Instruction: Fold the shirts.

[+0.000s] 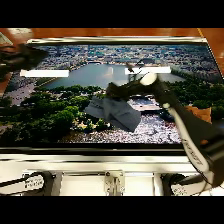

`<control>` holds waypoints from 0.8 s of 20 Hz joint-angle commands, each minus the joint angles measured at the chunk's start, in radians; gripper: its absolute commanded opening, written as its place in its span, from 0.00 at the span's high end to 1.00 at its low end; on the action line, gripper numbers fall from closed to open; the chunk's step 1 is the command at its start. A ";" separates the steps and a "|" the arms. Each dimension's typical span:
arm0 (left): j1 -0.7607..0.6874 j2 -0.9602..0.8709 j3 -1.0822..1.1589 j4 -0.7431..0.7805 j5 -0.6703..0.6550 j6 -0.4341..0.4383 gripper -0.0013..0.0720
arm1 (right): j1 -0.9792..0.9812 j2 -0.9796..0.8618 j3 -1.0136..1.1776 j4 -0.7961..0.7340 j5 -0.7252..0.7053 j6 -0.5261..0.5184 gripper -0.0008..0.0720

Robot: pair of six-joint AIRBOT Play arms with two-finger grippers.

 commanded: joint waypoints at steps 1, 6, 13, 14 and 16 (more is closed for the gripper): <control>0.150 0.133 0.000 0.013 -0.175 -0.002 0.94 | 0.099 -0.179 0.000 0.358 -0.166 -0.110 0.86; 0.147 0.189 0.000 0.016 -0.192 0.006 0.93 | 0.069 -0.214 0.000 0.536 -0.158 -0.212 0.11; 0.144 0.188 -0.002 0.066 -0.192 0.005 0.93 | -0.248 0.001 0.000 -0.161 0.296 0.032 0.11; 0.144 0.189 -0.002 0.071 -0.192 0.005 0.93 | -0.296 0.033 0.000 -0.347 0.406 0.088 0.11; 0.144 0.189 -0.002 0.072 -0.195 0.005 0.93 | -0.362 0.076 -0.026 -0.596 0.561 0.119 0.03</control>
